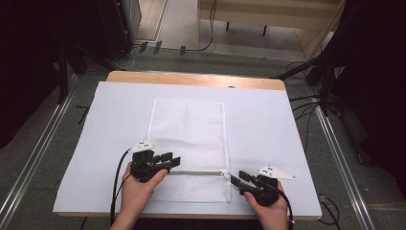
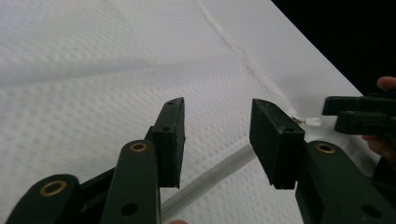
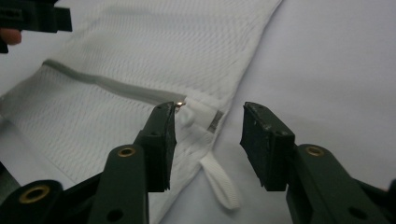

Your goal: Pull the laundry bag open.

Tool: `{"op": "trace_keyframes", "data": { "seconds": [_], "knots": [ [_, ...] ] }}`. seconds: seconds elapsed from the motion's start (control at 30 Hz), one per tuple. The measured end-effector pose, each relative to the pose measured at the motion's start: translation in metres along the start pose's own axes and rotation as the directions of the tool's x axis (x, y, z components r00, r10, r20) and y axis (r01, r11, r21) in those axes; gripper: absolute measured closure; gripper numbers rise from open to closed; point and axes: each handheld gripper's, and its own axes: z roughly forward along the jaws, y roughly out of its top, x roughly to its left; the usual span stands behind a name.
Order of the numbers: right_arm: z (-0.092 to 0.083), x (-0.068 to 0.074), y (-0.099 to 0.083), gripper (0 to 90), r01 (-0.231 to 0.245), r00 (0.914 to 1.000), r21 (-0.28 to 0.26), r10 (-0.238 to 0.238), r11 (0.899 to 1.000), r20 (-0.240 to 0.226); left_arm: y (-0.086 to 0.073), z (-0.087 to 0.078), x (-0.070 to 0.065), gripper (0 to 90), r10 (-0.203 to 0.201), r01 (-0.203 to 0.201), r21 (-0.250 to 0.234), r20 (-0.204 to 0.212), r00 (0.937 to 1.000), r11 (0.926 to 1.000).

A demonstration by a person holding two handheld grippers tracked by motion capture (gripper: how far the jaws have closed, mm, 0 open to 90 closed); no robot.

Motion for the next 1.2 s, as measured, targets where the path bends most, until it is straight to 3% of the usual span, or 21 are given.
{"op": "trace_keyframes", "data": {
  "seconds": [0.2, 0.3, 0.47, 0.57, 0.63, 0.73, 0.77, 0.8, 0.87, 0.93, 0.97, 1.0, 1.03, 1.2],
  "knots": [
    [0.007, 0.010, -0.006, 51.8, 0.027, 0.9993, 0.055, -0.029, 0.998, 0.026, -0.003, 0.008, -0.004, 60.7, 0.006, -0.007, 0.030, 0.015, 0.9999, 0.9995],
    [0.008, 0.011, -0.008, 51.4, 0.034, 0.9990, 0.057, -0.036, 0.998, 0.025, -0.003, 0.009, -0.005, 61.9, 0.008, -0.009, 0.033, 0.014, 0.9999, 0.9994],
    [0.020, 0.017, -0.009, 48.2, 0.067, 0.9960, 0.065, -0.071, 0.996, 0.054, -0.004, 0.015, -0.015, 63.5, 0.015, -0.017, 0.043, 0.053, 0.9985, 0.9989],
    [0.022, 0.025, -0.013, 53.0, 0.106, 0.9895, 0.059, -0.112, 0.993, 0.092, -0.005, 0.017, -0.018, 63.4, 0.018, -0.021, 0.053, 0.066, 0.9977, 0.9984],
    [0.022, 0.027, -0.014, 53.3, 0.103, 0.9896, 0.057, -0.108, 0.993, 0.095, -0.005, 0.018, -0.020, 63.2, 0.017, -0.021, 0.057, 0.069, 0.9975, 0.9982],
    [0.025, 0.037, -0.019, 63.1, 0.145, 0.9703, 0.053, -0.153, 0.988, 0.188, -0.006, 0.026, -0.027, 63.1, 0.008, -0.015, 0.067, 0.102, 0.9948, 0.9977],
    [0.025, 0.037, -0.019, 63.1, 0.145, 0.9703, 0.053, -0.153, 0.988, 0.188, -0.006, 0.026, -0.027, 63.1, 0.008, -0.015, 0.067, 0.102, 0.9948, 0.9977],
    [0.025, 0.038, -0.020, 69.6, 0.149, 0.9631, 0.049, -0.156, 0.988, 0.219, -0.007, 0.030, -0.032, 63.1, 0.005, -0.014, 0.075, 0.121, 0.9926, 0.9971],
    [0.025, 0.038, -0.020, 79.0, 0.143, 0.9564, 0.037, -0.148, 0.989, 0.252, -0.009, 0.039, -0.042, 62.6, 0.006, -0.020, 0.092, 0.154, 0.9881, 0.9955],
    [0.025, 0.035, -0.019, 86.2, 0.138, 0.9575, 0.037, -0.143, 0.990, 0.250, -0.010, 0.045, -0.048, 61.9, 0.022, -0.040, 0.105, 0.163, 0.9863, 0.9937],
    [0.024, 0.033, -0.018, 89.5, 0.130, 0.9614, 0.035, -0.135, 0.991, 0.240, -0.010, 0.048, -0.051, 61.6, 0.021, -0.040, 0.107, 0.168, 0.9855, 0.9935],
    [0.024, 0.030, -0.017, 90.0, 0.114, 0.9706, 0.031, -0.118, 0.993, 0.210, -0.011, 0.050, -0.053, 60.8, 0.020, -0.039, 0.107, 0.177, 0.9841, 0.9935],
    [0.024, 0.029, -0.017, 90.0, 0.115, 0.9729, 0.030, -0.119, 0.993, 0.199, -0.010, 0.051, -0.055, 60.7, 0.007, -0.027, 0.106, 0.184, 0.9829, 0.9940],
    [0.019, 0.034, -0.015, 90.0, 0.143, 0.9709, -0.028, -0.134, 0.989, 0.198, -0.011, 0.051, -0.058, 59.9, -0.020, 0.004, 0.083, 0.200, 0.9796, 0.9965]
  ]
}}
